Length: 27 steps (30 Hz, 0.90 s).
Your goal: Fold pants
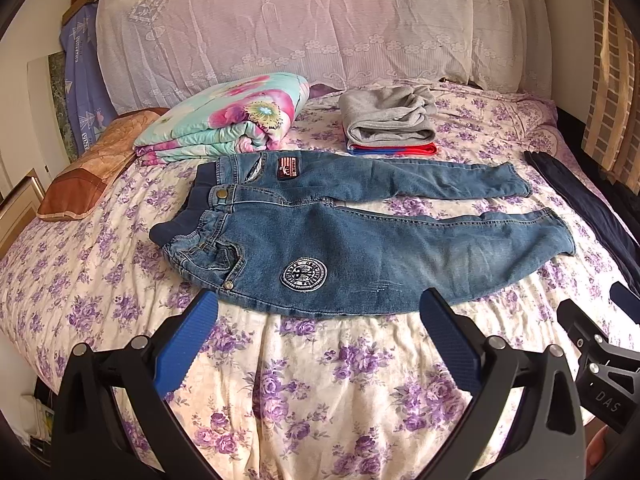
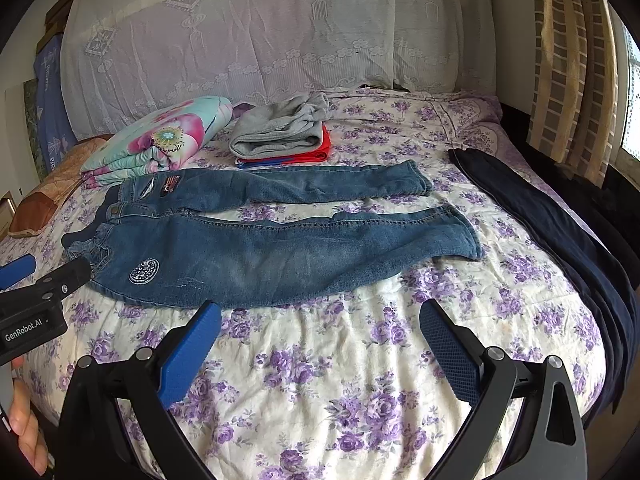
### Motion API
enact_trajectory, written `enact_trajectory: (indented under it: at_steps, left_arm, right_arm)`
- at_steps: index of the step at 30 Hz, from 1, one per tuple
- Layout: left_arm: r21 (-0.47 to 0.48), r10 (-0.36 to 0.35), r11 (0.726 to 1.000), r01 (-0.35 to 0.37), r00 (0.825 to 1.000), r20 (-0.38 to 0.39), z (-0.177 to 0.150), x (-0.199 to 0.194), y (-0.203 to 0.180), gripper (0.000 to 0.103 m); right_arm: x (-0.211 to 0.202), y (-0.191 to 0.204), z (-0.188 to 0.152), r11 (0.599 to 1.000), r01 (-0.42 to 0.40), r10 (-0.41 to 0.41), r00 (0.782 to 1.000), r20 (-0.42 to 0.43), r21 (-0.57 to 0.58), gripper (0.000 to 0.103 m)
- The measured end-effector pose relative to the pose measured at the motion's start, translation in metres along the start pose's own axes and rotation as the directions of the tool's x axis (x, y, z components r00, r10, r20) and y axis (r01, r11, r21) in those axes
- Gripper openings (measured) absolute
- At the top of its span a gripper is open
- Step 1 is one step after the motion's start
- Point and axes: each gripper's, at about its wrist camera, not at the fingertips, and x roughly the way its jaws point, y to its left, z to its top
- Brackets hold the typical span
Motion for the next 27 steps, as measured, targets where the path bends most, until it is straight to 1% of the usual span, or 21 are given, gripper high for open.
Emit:
enact_trajectory:
  at_steps: [24,25,27]
  left_arm:
    - [0.001,0.002,1.000,-0.002,1.000,-0.003,-0.003,-0.001,0.004,0.098]
    - [0.001,0.002,1.000,-0.002,1.000,-0.004,-0.003,-0.001,0.004,0.098]
    - [0.001,0.002,1.000,-0.002,1.000,-0.006,0.000,0.000,0.007,0.098]
  right_arm:
    - [0.001,0.007,0.002,1.000,0.001,-0.001,1.000,-0.003,-0.009,0.100]
    - [-0.001,0.011,-0.001,1.000,0.000,0.000,1.000,-0.002,-0.014,0.100]
    - [-0.001,0.011,-0.001,1.000,0.001,-0.001,1.000,-0.003,-0.015,0.100]
